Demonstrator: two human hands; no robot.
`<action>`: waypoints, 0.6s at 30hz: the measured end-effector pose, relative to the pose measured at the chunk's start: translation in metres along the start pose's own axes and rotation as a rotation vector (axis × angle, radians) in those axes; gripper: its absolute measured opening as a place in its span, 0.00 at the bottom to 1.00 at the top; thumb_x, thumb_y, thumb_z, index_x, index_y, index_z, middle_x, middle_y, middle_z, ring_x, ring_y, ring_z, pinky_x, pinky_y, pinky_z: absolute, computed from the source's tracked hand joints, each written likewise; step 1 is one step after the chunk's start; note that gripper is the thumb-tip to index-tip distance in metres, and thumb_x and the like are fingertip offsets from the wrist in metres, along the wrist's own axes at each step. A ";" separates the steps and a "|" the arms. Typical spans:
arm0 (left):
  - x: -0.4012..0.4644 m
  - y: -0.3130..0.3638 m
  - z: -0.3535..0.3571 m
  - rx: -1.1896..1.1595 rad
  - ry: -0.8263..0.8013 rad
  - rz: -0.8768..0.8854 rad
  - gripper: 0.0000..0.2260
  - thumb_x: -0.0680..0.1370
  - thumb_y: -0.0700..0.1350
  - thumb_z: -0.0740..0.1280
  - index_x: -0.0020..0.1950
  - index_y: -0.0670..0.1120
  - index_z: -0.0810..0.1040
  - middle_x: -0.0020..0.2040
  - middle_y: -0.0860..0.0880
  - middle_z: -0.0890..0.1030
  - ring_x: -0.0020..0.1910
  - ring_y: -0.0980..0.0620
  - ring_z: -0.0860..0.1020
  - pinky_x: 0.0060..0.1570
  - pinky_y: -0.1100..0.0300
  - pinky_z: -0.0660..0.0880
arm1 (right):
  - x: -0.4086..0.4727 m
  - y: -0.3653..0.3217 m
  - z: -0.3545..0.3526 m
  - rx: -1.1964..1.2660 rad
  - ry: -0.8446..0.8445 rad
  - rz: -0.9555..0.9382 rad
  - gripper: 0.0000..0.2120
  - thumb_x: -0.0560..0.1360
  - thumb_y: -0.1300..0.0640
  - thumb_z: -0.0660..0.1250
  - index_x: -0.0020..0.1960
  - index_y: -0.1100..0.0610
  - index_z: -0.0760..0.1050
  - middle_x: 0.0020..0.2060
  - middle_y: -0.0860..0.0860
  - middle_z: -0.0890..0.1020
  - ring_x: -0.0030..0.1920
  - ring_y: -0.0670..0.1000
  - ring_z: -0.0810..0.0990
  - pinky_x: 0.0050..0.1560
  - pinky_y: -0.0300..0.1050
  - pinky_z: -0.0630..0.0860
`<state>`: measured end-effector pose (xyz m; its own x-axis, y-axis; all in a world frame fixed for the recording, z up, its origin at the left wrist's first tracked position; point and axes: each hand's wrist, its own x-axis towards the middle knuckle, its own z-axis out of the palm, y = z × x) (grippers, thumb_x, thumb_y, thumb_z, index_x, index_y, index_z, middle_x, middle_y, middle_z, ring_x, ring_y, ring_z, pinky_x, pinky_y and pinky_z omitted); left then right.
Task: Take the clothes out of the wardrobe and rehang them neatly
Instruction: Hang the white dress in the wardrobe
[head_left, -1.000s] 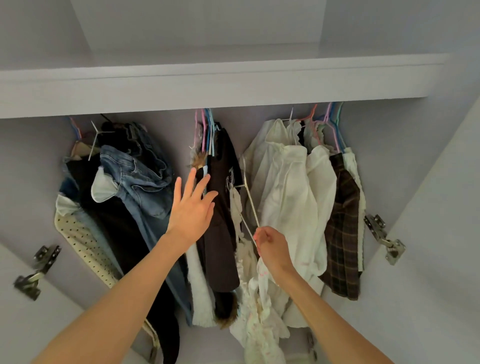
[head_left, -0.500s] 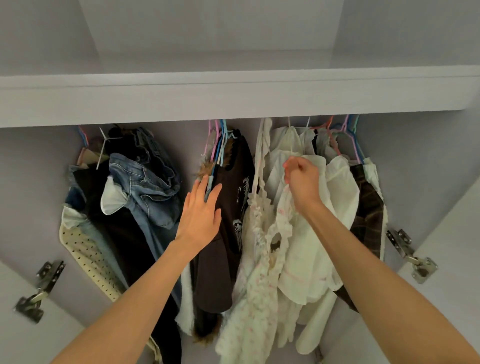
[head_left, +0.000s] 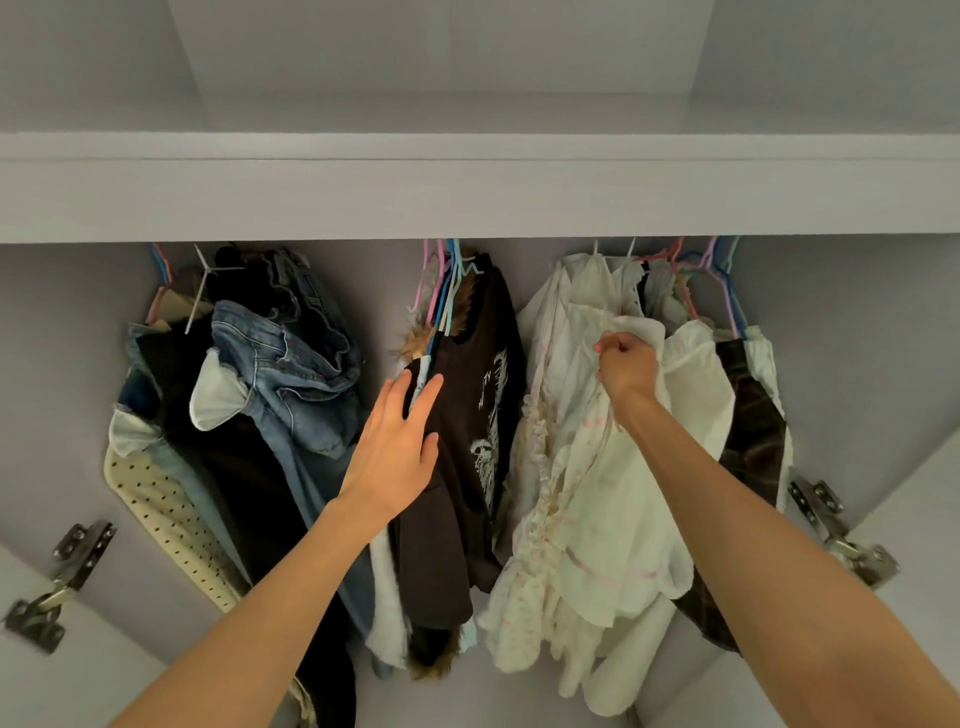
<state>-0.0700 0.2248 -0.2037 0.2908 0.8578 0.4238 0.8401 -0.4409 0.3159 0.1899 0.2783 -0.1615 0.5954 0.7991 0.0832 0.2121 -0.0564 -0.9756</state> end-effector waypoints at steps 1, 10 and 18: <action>0.000 0.001 0.000 -0.005 -0.002 -0.005 0.28 0.79 0.42 0.61 0.76 0.50 0.52 0.75 0.41 0.54 0.75 0.42 0.50 0.71 0.49 0.55 | 0.004 0.000 -0.005 -0.016 0.051 0.010 0.12 0.79 0.63 0.55 0.46 0.61 0.77 0.51 0.56 0.80 0.44 0.55 0.77 0.43 0.42 0.71; 0.003 0.009 -0.003 -0.022 -0.032 -0.024 0.29 0.79 0.42 0.62 0.76 0.50 0.52 0.75 0.40 0.54 0.75 0.41 0.50 0.71 0.47 0.57 | 0.032 0.000 -0.038 -0.043 0.231 0.108 0.15 0.79 0.60 0.56 0.56 0.66 0.78 0.53 0.63 0.80 0.54 0.62 0.78 0.58 0.53 0.74; -0.002 0.016 -0.009 0.015 -0.093 -0.075 0.30 0.80 0.44 0.60 0.76 0.52 0.46 0.76 0.43 0.49 0.75 0.44 0.46 0.72 0.50 0.54 | 0.017 -0.002 -0.042 -0.194 0.149 0.006 0.12 0.79 0.62 0.58 0.53 0.66 0.78 0.49 0.63 0.82 0.51 0.62 0.79 0.55 0.55 0.75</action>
<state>-0.0616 0.2136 -0.1918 0.2669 0.9094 0.3189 0.8677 -0.3708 0.3310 0.2325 0.2663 -0.1499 0.7020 0.7020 0.1202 0.3441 -0.1865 -0.9202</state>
